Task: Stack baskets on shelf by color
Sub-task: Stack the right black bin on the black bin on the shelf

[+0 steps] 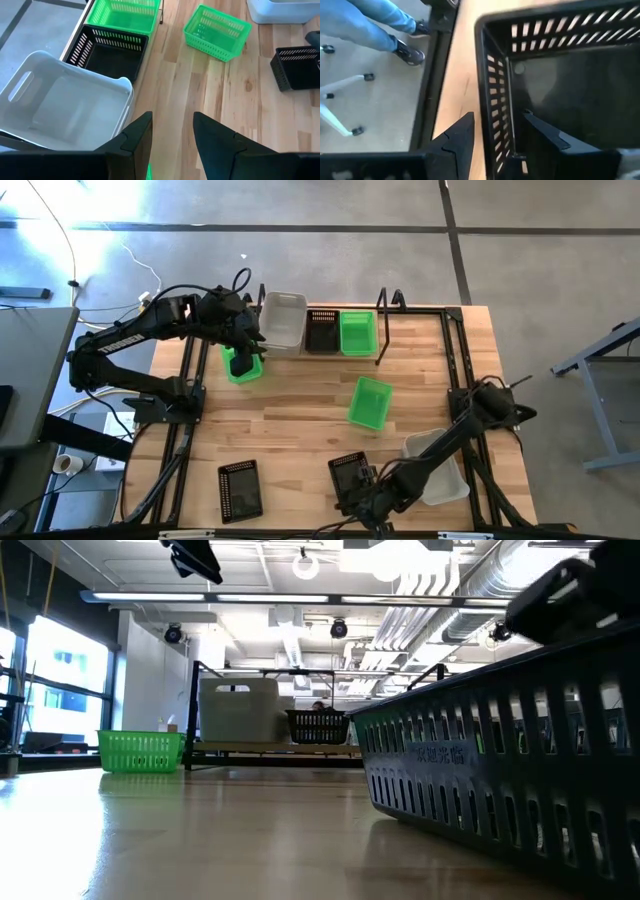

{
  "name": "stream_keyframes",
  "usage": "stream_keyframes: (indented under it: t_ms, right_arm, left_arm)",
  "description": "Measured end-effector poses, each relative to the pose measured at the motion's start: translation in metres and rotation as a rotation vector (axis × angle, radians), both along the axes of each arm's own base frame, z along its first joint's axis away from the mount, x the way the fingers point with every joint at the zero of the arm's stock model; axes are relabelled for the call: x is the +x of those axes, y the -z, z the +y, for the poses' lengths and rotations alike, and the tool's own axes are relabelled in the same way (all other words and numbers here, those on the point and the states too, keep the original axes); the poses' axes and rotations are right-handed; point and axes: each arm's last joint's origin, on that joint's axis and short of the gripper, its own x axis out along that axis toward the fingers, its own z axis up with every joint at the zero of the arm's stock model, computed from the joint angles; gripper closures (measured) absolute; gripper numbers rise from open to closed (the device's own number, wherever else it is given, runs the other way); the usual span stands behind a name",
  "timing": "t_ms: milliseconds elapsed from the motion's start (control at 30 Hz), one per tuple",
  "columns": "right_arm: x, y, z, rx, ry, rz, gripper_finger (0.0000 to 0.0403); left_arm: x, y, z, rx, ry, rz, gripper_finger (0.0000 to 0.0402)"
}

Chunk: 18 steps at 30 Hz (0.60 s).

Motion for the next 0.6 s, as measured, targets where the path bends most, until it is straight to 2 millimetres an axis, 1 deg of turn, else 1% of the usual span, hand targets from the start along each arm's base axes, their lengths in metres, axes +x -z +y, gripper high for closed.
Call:
stream_keyframes:
  t_ms: [67, 133, 200, 333, 367, 500, 600]
  right_arm:
    - [0.000, 0.005, 0.001, -0.007, 0.004, 0.011, 0.0269]
    - [0.001, 0.007, 0.001, -0.003, 0.024, 0.022, 0.0285]
    - [0.001, 0.007, 0.001, 0.006, 0.044, 0.028, 0.0312]
    - [0.003, 0.003, 0.002, 0.033, 0.073, 0.035, 0.0385]
    - [0.005, 0.000, 0.003, 0.042, 0.074, 0.027, 0.0393]
    - [0.012, -0.014, 0.006, 0.048, 0.091, -0.015, 0.0387]
    - [0.019, -0.028, 0.006, 0.064, 0.101, -0.033, 0.0399]
  left_arm:
    - [0.000, 0.000, 0.000, 0.000, 0.000, 0.000, 0.0270]
    - [0.000, 0.000, 0.000, 0.002, 0.002, 0.001, 0.0270]
    - [0.000, 0.000, 0.000, 0.002, 0.002, 0.001, 0.0270]
    - [0.000, 0.000, 0.000, 0.002, 0.002, 0.001, 0.0270]
    - [0.000, 0.000, 0.000, 0.002, 0.002, 0.001, 0.0270]
    - [0.000, 0.000, 0.000, 0.002, 0.002, 0.001, 0.0270]
    - [0.000, 0.000, 0.000, 0.002, 0.002, 0.001, 0.0270]
